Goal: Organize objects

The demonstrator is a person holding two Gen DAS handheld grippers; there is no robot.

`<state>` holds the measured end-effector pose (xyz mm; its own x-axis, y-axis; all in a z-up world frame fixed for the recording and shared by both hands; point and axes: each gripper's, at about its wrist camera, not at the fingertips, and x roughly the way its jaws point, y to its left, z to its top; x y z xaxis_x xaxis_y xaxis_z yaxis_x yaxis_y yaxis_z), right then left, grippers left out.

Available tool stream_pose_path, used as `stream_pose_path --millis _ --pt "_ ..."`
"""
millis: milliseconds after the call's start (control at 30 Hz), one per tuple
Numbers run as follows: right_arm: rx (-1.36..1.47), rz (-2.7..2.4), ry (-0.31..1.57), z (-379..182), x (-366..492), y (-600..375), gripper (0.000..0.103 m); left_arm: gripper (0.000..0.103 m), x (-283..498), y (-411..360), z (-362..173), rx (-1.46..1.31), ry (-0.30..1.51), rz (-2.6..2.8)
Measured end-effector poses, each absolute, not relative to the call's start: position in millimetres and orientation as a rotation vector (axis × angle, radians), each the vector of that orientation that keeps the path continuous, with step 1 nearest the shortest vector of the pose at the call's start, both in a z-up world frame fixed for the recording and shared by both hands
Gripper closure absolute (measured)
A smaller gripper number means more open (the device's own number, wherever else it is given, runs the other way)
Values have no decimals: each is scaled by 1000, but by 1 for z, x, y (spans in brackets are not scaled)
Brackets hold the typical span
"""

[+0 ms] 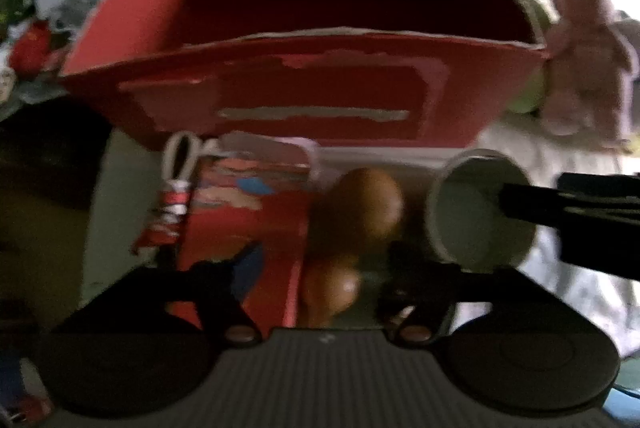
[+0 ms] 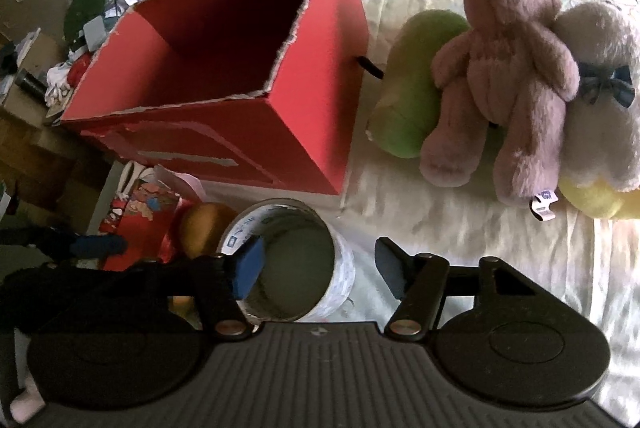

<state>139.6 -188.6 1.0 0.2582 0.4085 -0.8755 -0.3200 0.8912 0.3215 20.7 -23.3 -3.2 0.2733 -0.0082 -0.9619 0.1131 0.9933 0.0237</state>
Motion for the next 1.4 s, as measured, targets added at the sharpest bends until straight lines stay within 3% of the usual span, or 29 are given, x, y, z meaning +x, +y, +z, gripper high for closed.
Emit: stream_pose_path --millis 467,633,700,833,900,1000,1400 --pt "99 457 1252 -16 154 -193 49 60 30 -42 -8 -62 1257 -405" --pt "118 454 1289 -25 156 -192 54 60 30 -46 -13 -41 1261 -435" --pt "131 455 1301 -28 157 -189 58 60 32 -47 -15 -34 1260 -439" --pt "166 466 1322 -33 158 -190 86 65 32 -43 -12 -50 1233 -457" --pt "176 469 1315 -31 157 -191 87 80 33 -45 -10 -36 1226 -460" --pt "170 446 1300 -27 157 -194 88 92 34 -45 -12 -39 1238 -470" --pt "172 440 1209 6 144 -218 88 94 22 -48 23 -8 1135 -559"
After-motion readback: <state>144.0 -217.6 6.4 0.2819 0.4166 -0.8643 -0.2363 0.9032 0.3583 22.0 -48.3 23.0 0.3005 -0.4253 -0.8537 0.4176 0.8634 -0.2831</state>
